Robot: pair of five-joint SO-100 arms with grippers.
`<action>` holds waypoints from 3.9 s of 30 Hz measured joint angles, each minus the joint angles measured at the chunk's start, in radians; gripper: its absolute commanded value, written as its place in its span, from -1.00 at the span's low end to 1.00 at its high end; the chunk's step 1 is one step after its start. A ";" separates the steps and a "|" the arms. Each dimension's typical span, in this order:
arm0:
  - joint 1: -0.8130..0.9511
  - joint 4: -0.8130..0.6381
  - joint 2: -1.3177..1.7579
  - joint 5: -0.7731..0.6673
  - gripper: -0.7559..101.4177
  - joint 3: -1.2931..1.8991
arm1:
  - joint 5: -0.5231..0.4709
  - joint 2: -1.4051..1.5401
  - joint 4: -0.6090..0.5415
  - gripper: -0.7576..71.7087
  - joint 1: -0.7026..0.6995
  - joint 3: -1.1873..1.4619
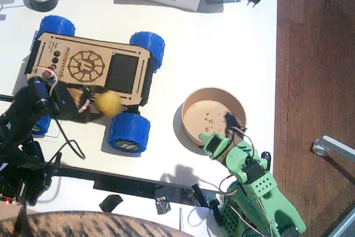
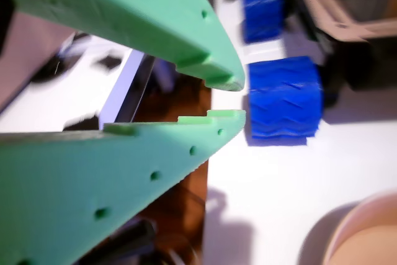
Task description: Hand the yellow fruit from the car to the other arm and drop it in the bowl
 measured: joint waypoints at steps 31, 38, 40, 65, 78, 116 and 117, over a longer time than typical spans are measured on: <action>0.351 -1.463 0.480 -0.207 -0.99 1.629 | -0.419 0.026 -0.178 -0.43 -0.569 -0.018; 0.399 -1.505 0.480 -0.204 -0.99 1.629 | -0.321 -0.026 -0.189 -0.01 -0.577 -0.012; 0.400 -1.505 0.480 -0.204 -0.99 1.629 | -0.298 -0.038 -0.190 0.04 -0.577 -0.012; 0.402 -1.574 0.480 -0.201 -0.99 1.629 | -0.146 -0.492 -0.466 0.11 -0.577 -0.087; 0.402 -1.574 0.480 -0.201 -0.99 1.629 | -0.183 -0.660 -0.541 0.16 -0.578 -0.163; 0.413 -1.574 0.480 -0.210 -0.99 1.631 | -0.041 -0.916 -0.790 0.16 -0.620 -0.282; 0.413 -1.574 0.480 -0.206 -0.99 1.631 | -0.041 -0.905 -0.778 0.16 -0.620 -0.282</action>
